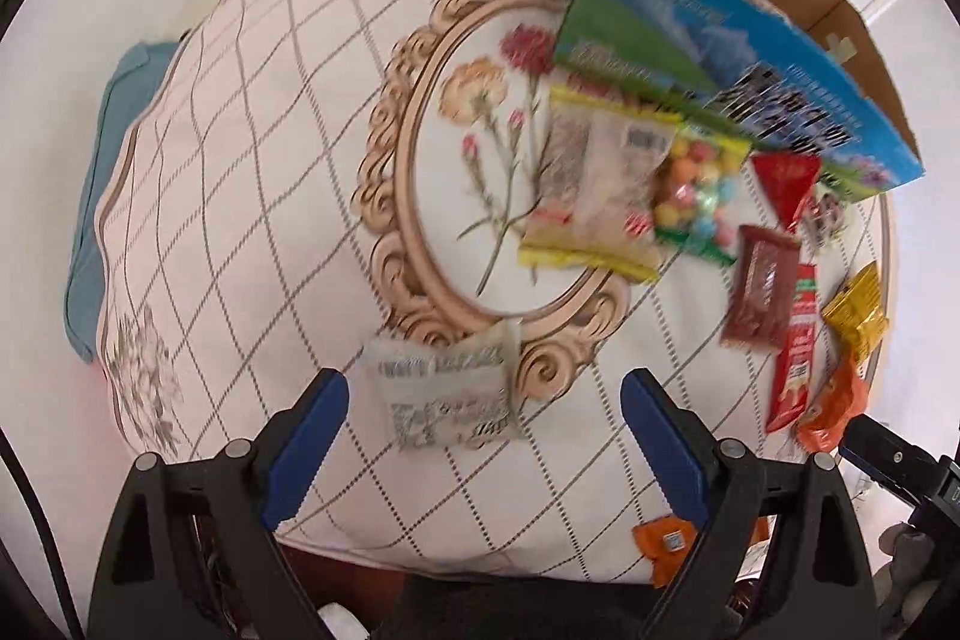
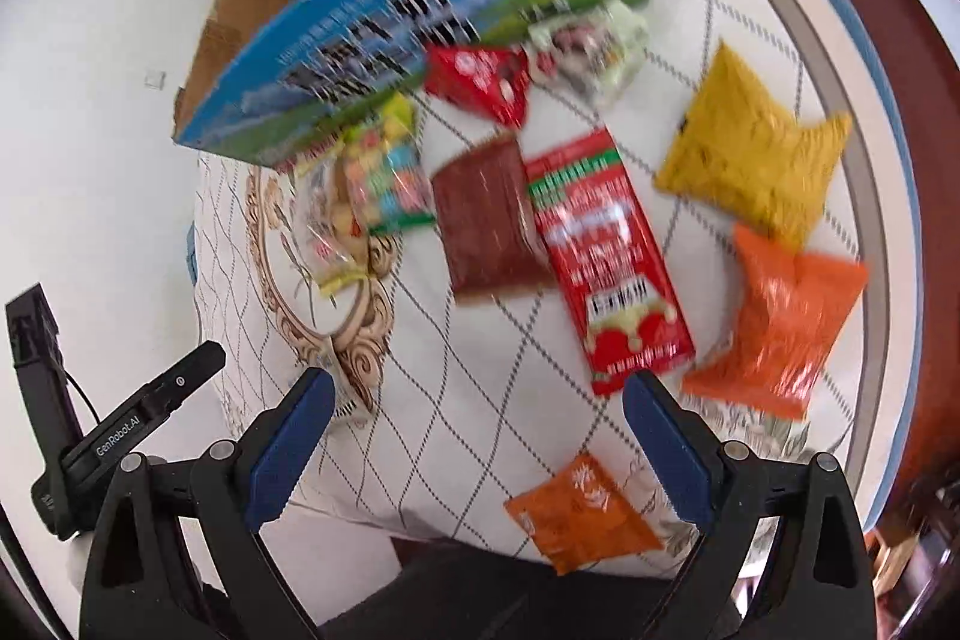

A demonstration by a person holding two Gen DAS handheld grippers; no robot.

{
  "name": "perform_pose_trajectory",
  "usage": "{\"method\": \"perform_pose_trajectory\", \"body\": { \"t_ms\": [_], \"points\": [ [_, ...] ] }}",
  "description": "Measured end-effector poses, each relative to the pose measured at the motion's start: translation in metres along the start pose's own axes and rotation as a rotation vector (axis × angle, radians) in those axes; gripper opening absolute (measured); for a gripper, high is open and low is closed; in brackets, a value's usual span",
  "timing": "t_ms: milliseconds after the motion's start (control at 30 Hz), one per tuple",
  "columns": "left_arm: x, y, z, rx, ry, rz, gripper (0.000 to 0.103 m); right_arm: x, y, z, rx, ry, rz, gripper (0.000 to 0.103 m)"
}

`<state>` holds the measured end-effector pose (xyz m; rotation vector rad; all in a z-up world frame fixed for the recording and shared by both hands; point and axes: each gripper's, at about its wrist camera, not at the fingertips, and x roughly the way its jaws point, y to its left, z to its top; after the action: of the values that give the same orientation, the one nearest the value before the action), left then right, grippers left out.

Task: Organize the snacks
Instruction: 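Grasp the white biscuit packet with the left tool while the right tool grasps the orange snack bag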

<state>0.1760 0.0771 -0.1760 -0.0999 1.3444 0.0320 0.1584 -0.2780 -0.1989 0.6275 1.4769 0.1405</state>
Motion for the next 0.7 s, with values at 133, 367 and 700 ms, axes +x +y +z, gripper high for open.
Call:
{"method": "perform_pose_trajectory", "body": {
  "t_ms": [133, 367, 700],
  "points": [
    [0.031, 0.028, -0.022, -0.029, 0.086, 0.033, 0.093, 0.017, -0.029, -0.031, 0.092, 0.060, -0.018, 0.099],
    [0.047, 0.027, -0.037, 0.057, 0.080, 0.066, 0.093, 0.048, -0.057, -0.074, 0.201, 0.165, -0.031, 0.099],
    [0.090, -0.036, -0.060, 0.731, 0.054, 0.295, 0.093, 0.115, -0.016, -0.080, 0.030, 0.207, -0.206, 0.070]
  ]
}}
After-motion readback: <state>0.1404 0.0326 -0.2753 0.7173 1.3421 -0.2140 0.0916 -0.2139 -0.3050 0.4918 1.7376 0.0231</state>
